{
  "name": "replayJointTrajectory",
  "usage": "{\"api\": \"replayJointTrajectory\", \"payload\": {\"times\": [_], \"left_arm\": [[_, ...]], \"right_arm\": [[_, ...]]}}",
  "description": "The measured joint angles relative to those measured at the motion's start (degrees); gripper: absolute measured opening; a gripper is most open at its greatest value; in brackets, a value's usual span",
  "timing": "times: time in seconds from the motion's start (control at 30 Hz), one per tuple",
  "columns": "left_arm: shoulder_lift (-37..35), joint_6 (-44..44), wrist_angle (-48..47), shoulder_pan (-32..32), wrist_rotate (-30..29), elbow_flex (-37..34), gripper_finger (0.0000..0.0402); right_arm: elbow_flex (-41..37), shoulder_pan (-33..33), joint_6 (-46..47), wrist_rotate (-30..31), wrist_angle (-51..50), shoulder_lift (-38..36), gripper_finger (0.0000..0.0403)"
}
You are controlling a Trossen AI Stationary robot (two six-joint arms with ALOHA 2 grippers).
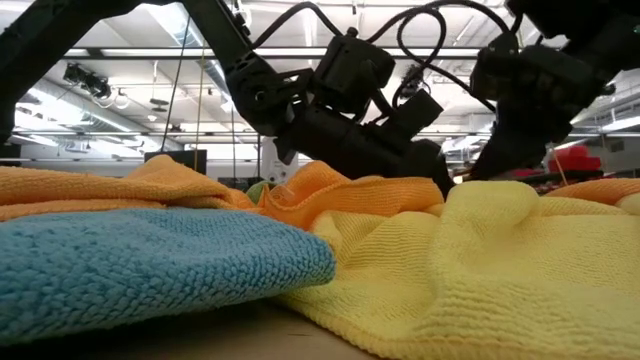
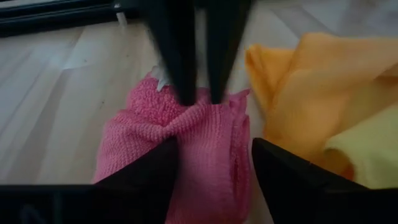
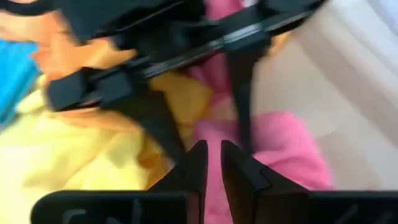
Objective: Fold microfiber towels
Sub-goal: Fold the pink microfiber cloth
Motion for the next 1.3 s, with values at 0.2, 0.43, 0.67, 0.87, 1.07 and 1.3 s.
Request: {"api": "replayJointTrajectory", "payload": {"times": [0.2,0.43,0.67,0.87,1.07,1.3], "left_arm": [[-0.2,1.0,-0.8,-0.1,0.0,0.0,0.0202],[-3.1,1.1,-7.3,0.0,0.0,0.0,0.0194],[-3.8,1.3,-13.4,0.3,0.7,0.0,0.0192],[-3.9,3.2,-14.2,0.2,5.5,0.0,0.0187],[-4.5,4.1,-12.9,-0.1,6.3,0.0,0.0184],[-4.6,-0.5,-6.9,-0.1,6.4,0.0,0.0173]], "right_arm": [[0.0,0.1,2.0,0.2,-5.6,2.7,0.0052],[0.0,0.1,3.7,0.4,-6.9,4.7,0.0052],[0.0,0.1,3.9,0.5,-6.9,4.7,0.0052],[0.0,0.0,4.0,0.5,-7.4,4.4,0.0052],[0.0,0.0,4.5,0.5,-8.0,4.4,0.0052],[0.0,0.0,4.0,0.5,-6.9,4.4,0.0052]]}}
